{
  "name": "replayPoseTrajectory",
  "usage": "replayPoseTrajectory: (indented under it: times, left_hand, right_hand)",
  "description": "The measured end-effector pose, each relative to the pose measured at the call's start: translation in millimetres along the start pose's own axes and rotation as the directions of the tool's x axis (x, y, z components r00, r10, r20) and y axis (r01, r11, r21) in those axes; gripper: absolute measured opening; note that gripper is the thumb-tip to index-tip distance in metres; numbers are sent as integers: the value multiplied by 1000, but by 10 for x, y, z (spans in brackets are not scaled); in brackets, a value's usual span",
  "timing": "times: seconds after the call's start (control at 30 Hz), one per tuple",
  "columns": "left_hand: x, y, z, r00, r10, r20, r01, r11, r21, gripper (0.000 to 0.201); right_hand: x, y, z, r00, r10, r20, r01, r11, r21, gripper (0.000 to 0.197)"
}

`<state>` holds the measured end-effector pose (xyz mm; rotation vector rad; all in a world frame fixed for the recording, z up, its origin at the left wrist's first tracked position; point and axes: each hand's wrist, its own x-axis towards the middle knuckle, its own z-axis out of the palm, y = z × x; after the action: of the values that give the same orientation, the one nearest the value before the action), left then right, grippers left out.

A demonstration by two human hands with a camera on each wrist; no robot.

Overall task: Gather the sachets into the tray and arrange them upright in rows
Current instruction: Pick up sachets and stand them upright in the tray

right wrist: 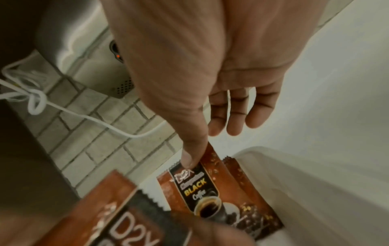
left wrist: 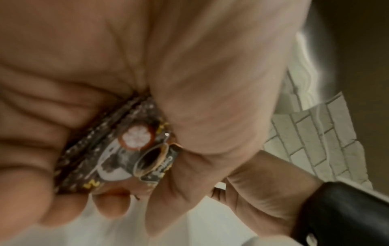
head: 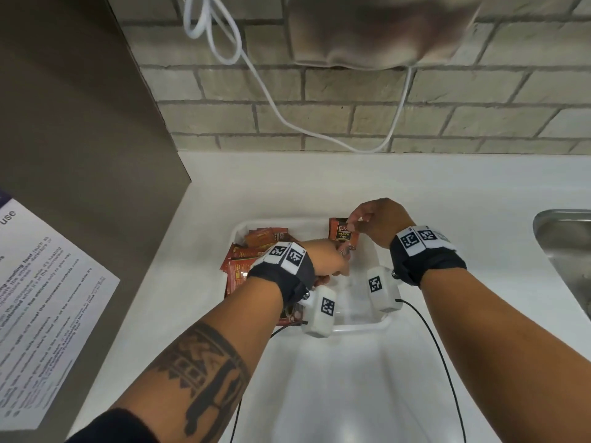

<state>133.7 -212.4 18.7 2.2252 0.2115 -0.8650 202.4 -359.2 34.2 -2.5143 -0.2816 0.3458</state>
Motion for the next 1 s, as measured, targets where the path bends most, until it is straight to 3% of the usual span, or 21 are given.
replayPoseTrajectory:
  times: [0.07,0.27,0.67,1.0]
  left_hand:
    - [58,62,36,1000,-13,9,13,1000,9,15]
    - [181,126,87,999,-30,36,29,999,18,21]
    - [328,39,94,999,-41,33,43,998,-51,12]
    - [388,-47,102,999,-35,15,37,989,-145,41]
  right_hand:
    - [38,-3,17,999,-1,35,4,997,-74,10]
    - [153,48,103,997,48,64,-41,994,-106,8]
    - [209,154,173,997,68,-44,-67,997,24,13]
    - [206,172,160,997,44,-61,-44,999,4,13]
